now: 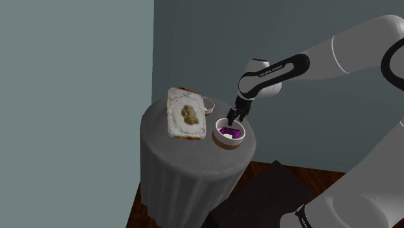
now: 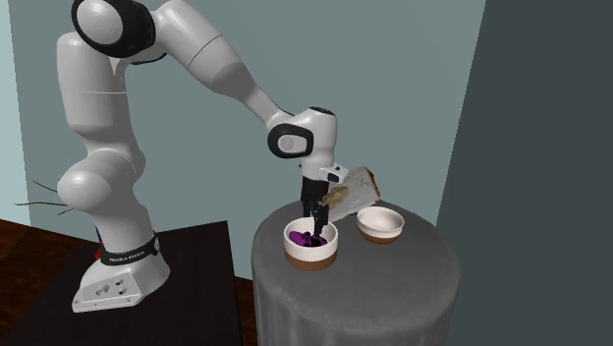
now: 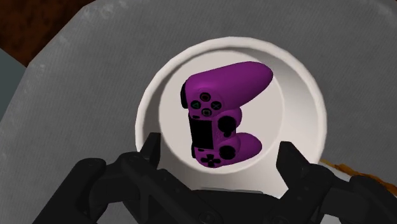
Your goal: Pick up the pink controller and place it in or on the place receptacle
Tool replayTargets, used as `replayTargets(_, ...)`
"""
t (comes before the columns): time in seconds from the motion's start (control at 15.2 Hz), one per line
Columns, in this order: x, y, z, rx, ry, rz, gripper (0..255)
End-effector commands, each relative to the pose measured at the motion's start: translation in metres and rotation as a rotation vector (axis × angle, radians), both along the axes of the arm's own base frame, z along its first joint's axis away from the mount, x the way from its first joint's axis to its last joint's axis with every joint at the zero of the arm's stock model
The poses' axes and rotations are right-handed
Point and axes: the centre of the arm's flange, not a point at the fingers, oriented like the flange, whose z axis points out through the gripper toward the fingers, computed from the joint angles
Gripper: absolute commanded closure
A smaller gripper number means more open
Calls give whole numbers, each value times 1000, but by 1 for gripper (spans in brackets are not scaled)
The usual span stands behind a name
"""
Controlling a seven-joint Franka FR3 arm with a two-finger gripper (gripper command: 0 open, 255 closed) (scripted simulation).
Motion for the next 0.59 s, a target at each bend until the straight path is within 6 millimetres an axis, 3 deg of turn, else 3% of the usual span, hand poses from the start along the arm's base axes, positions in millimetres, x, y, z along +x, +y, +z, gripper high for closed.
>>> replayTargets(0.0,1,0,13,0,0,0,0)
replayTargets(0.2,3,-2,50,0,0,0,0)
replayTargets(0.53,3,-2,50,0,0,0,0)
